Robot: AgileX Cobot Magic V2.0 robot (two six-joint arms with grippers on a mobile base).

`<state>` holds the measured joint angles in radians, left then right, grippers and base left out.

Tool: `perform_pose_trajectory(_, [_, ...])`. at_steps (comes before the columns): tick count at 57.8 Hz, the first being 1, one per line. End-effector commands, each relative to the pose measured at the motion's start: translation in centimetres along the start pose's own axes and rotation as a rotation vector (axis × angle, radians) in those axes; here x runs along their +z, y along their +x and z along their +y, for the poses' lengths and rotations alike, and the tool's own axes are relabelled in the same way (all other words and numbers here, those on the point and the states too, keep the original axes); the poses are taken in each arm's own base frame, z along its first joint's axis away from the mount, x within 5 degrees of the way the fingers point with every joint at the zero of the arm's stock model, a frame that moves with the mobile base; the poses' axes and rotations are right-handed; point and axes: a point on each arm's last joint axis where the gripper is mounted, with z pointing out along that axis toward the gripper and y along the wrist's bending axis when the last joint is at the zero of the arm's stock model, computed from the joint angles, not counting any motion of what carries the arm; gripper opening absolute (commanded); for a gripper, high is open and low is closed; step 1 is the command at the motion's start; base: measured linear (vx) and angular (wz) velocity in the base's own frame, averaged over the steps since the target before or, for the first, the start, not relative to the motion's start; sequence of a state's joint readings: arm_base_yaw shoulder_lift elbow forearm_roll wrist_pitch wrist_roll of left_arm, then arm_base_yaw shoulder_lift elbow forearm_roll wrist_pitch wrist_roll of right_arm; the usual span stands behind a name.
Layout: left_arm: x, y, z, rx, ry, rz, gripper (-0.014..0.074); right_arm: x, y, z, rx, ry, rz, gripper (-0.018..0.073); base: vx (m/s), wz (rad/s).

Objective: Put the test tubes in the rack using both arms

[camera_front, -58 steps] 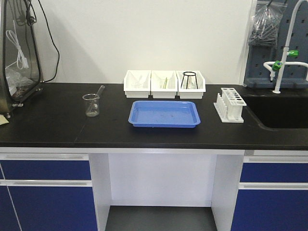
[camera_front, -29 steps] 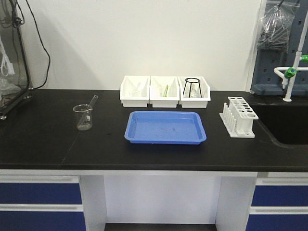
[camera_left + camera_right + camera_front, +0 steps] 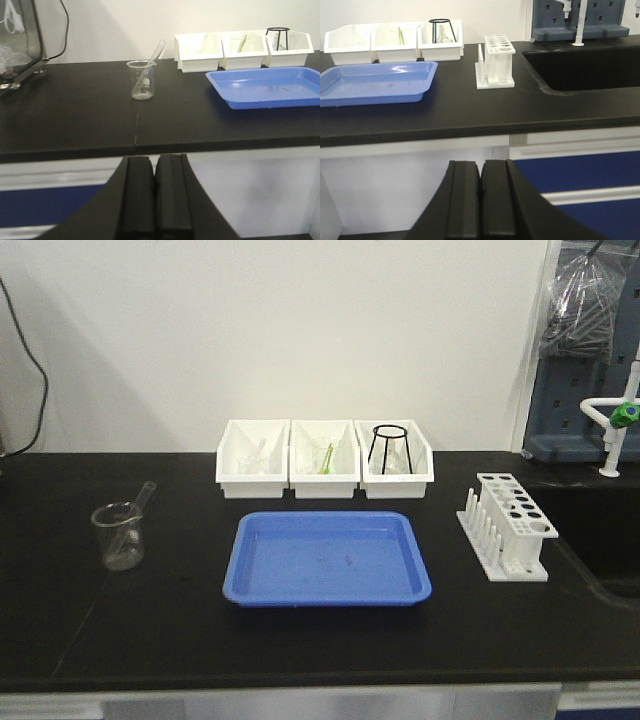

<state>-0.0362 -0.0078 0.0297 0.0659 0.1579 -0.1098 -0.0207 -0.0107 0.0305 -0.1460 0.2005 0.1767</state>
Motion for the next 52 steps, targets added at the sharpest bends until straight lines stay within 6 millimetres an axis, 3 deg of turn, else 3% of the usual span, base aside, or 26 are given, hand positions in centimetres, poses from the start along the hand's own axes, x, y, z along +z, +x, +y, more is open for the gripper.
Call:
perform_pose_trajectory(1, [-0.01,0.0,-0.04,-0.013,0.008,-0.081,-0.0015,0.0,-0.38,0.1,-0.012,-0.011,-0.074,-0.0007,0.39,-0.09])
perform_pose_trajectory(52, [-0.01,0.0,-0.04,-0.013,0.008,-0.081,-0.0015,0.0,-0.38,0.09,-0.012,-0.01,-0.074,-0.0007,0.36,0.04])
